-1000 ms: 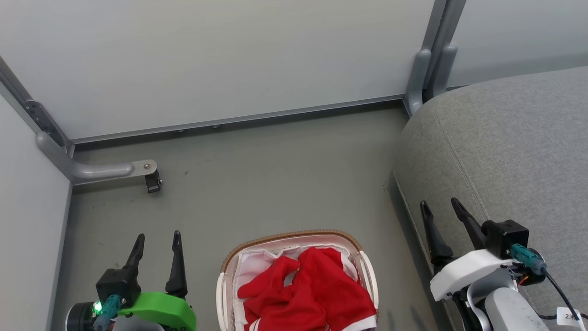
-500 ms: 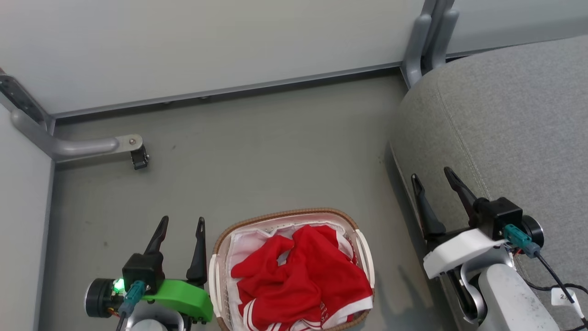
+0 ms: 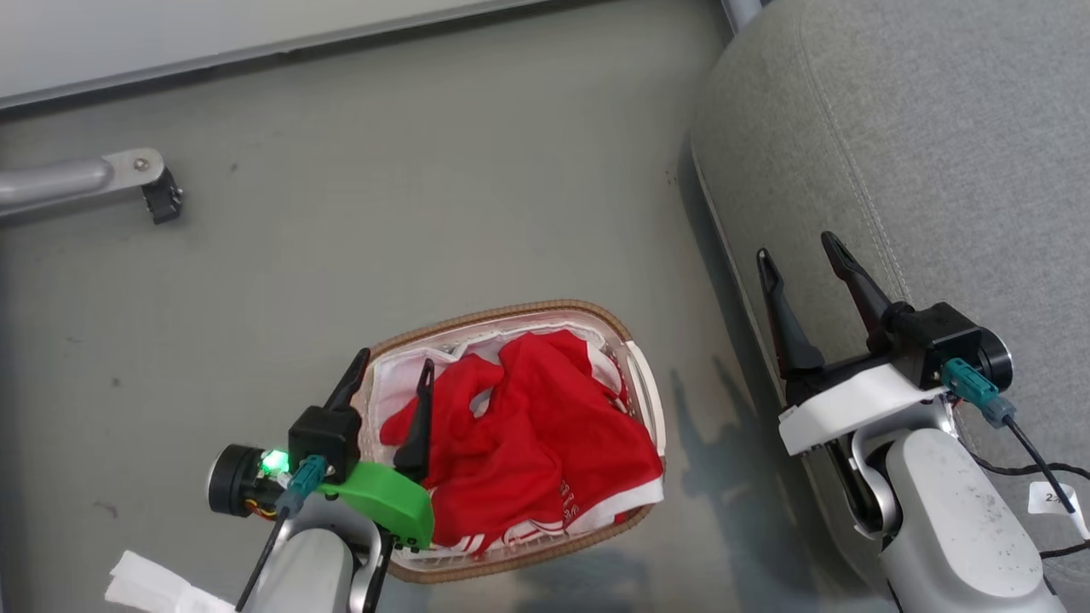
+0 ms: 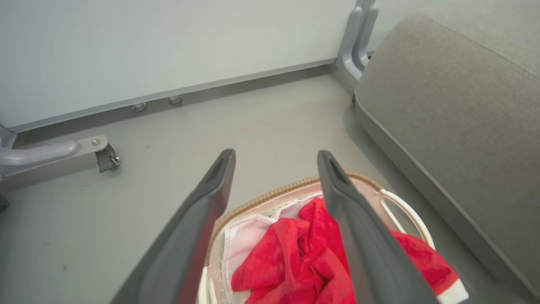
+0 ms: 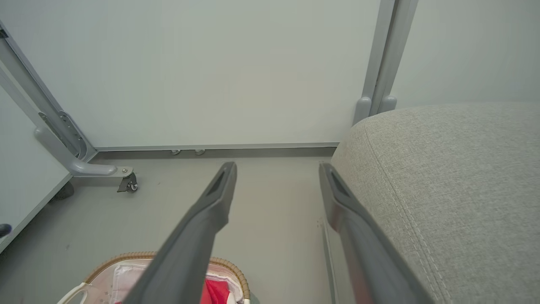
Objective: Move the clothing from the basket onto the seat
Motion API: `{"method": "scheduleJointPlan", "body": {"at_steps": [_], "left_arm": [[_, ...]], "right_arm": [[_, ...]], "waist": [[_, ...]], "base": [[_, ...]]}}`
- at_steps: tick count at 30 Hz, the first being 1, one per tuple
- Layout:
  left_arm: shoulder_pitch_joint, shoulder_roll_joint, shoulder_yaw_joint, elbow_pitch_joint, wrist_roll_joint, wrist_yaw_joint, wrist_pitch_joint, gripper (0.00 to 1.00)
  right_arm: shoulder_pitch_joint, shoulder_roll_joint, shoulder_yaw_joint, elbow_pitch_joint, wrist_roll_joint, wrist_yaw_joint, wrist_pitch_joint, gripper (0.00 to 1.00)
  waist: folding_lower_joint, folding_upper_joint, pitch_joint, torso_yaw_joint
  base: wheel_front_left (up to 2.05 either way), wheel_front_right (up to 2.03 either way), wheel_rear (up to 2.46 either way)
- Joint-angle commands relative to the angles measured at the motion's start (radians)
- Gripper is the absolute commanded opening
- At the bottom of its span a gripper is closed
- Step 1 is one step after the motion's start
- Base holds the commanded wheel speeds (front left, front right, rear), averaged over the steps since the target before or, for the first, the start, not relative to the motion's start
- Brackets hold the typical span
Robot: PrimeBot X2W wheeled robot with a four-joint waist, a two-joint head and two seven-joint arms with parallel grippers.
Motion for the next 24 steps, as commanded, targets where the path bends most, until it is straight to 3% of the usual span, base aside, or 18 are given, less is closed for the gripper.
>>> {"method": "scheduleJointPlan", "body": {"at_steps": [1, 17, 24], "left_arm": [[-0.026, 0.004, -0.012, 0.016, 0.008, -0.006, -0.001, 1.00], [-0.154, 0.012, -0.102, 0.290, 0.031, -0.016, -0.001, 1.00], [-0.217, 0.019, -0.165, 0.421, -0.008, -0.016, -0.001, 1.00]], "right_arm": [[-0.017, 0.002, 0.002, -0.007, 0.006, -0.001, -0.005, 1.00], [-0.089, -0.001, 0.043, -0.068, 0.005, -0.001, -0.005, 1.00], [-0.107, -0.001, 0.053, -0.070, 0.009, -0.001, -0.005, 1.00]], "waist": [[-0.0001, 0.0000, 0.081, -0.053], [-0.0001, 0.0000, 0.277, -0.118], [-0.0001, 0.0000, 0.347, -0.133]], "base": [[0.00, 0.00, 0.00], [0.00, 0.00, 0.00], [0.00, 0.00, 0.00]]}}
